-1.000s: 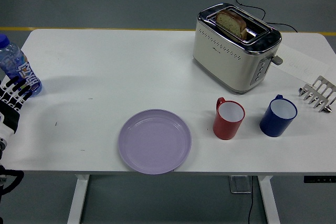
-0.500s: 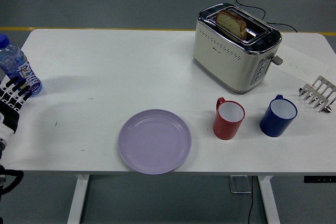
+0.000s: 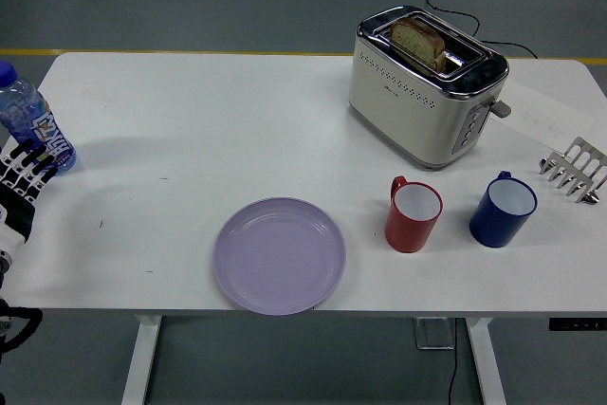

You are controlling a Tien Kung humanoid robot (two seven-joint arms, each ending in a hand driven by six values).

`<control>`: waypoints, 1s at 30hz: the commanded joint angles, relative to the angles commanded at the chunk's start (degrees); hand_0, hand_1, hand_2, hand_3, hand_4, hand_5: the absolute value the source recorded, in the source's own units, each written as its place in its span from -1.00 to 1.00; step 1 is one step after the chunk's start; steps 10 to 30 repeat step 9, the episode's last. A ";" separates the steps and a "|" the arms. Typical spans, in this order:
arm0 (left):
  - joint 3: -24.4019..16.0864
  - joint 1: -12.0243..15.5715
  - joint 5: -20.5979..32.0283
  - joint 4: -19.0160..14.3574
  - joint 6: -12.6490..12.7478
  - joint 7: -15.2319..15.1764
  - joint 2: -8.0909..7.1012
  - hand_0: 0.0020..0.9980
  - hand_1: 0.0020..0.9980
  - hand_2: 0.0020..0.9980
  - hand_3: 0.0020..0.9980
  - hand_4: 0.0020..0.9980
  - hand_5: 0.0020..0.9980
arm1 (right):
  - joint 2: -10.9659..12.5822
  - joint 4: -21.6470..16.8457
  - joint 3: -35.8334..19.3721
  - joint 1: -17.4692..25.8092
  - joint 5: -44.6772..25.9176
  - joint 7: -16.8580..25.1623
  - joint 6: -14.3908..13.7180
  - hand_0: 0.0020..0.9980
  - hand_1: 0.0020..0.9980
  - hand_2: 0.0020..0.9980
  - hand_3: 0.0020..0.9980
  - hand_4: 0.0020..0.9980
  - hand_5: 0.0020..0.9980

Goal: Push plate across desktop

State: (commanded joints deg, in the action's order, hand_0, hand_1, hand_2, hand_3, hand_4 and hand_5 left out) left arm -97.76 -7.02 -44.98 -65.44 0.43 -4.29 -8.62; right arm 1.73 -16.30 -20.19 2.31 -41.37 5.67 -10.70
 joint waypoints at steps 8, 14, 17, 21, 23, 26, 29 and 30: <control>-0.04 0.40 0.26 0.03 0.15 -0.10 -0.19 0.50 0.45 0.40 0.32 0.05 1.00 | -0.09 -0.03 -0.44 0.23 0.58 -0.28 -0.29 0.19 0.07 0.28 0.29 -0.20 0.18; -0.04 0.45 0.31 0.06 0.16 -0.10 -0.20 0.50 0.45 0.40 0.32 0.05 1.00 | -0.10 -0.03 -0.51 0.27 0.68 -0.33 -0.33 0.19 0.07 0.28 0.29 -0.20 0.18; -0.04 0.45 0.31 0.06 0.16 -0.10 -0.20 0.50 0.45 0.40 0.32 0.05 1.00 | -0.10 -0.03 -0.51 0.27 0.68 -0.33 -0.33 0.19 0.07 0.28 0.29 -0.20 0.18; -0.04 0.45 0.31 0.06 0.16 -0.10 -0.20 0.50 0.45 0.40 0.32 0.05 1.00 | -0.10 -0.03 -0.51 0.27 0.68 -0.33 -0.33 0.19 0.07 0.28 0.29 -0.20 0.18; -0.04 0.45 0.31 0.06 0.16 -0.10 -0.20 0.50 0.45 0.40 0.32 0.05 1.00 | -0.10 -0.03 -0.51 0.27 0.68 -0.33 -0.33 0.19 0.07 0.28 0.29 -0.20 0.18; -0.04 0.45 0.31 0.06 0.16 -0.10 -0.20 0.50 0.45 0.40 0.32 0.05 1.00 | -0.10 -0.03 -0.51 0.27 0.68 -0.33 -0.33 0.19 0.07 0.28 0.29 -0.20 0.18; -0.04 0.45 0.31 0.06 0.16 -0.10 -0.20 0.50 0.45 0.40 0.32 0.05 1.00 | -0.10 -0.03 -0.51 0.27 0.68 -0.33 -0.33 0.19 0.07 0.28 0.29 -0.20 0.18; -0.04 0.45 0.31 0.06 0.16 -0.10 -0.20 0.50 0.45 0.40 0.32 0.05 1.00 | -0.10 -0.03 -0.51 0.27 0.68 -0.33 -0.33 0.19 0.07 0.28 0.29 -0.20 0.18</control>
